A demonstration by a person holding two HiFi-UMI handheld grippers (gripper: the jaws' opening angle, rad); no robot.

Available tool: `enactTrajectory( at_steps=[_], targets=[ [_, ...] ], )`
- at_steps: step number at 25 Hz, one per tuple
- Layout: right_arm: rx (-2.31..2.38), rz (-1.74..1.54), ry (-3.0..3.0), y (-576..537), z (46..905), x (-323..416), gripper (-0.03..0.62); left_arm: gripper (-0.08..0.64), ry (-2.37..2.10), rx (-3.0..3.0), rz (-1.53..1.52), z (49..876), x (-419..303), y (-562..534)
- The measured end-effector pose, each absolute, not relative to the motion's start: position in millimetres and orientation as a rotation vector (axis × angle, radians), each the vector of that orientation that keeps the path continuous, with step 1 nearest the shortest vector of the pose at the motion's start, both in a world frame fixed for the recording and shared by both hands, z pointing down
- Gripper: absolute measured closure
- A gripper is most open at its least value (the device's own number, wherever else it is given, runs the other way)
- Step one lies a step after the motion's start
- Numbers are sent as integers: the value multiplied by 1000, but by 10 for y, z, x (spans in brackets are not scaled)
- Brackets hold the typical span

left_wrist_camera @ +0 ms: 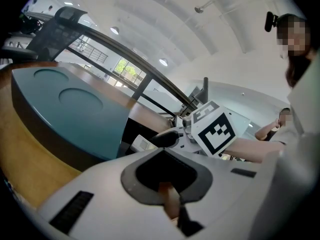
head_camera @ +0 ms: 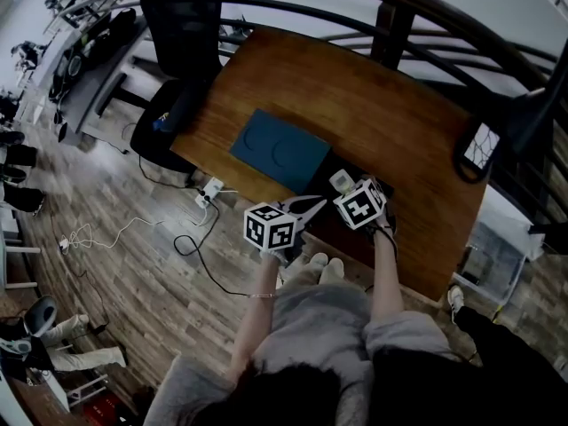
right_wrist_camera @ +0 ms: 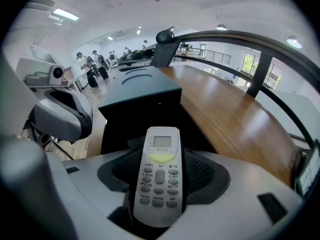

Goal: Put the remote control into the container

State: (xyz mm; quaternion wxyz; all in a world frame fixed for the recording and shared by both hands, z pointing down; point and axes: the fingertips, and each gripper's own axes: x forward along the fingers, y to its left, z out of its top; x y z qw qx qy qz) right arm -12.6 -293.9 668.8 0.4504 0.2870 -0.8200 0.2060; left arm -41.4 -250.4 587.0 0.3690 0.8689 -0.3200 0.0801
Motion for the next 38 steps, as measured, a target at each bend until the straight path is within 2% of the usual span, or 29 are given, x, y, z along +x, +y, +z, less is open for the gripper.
enactTrajectory(
  at_steps=[19, 28, 38],
  targets=[
    [888, 568, -2305, -2904, 6050, -68, 340, 557, -796, 2352, 137, 5482, -311, -2530],
    [1019, 599, -2459, -2810, 5579, 127, 462, 557, -768, 2437, 102, 5223, -186, -2408],
    [1095, 537, -2647, -2705, 5019, 205, 552, 557, -714, 2577, 114, 4871, -59, -2250]
  ],
)
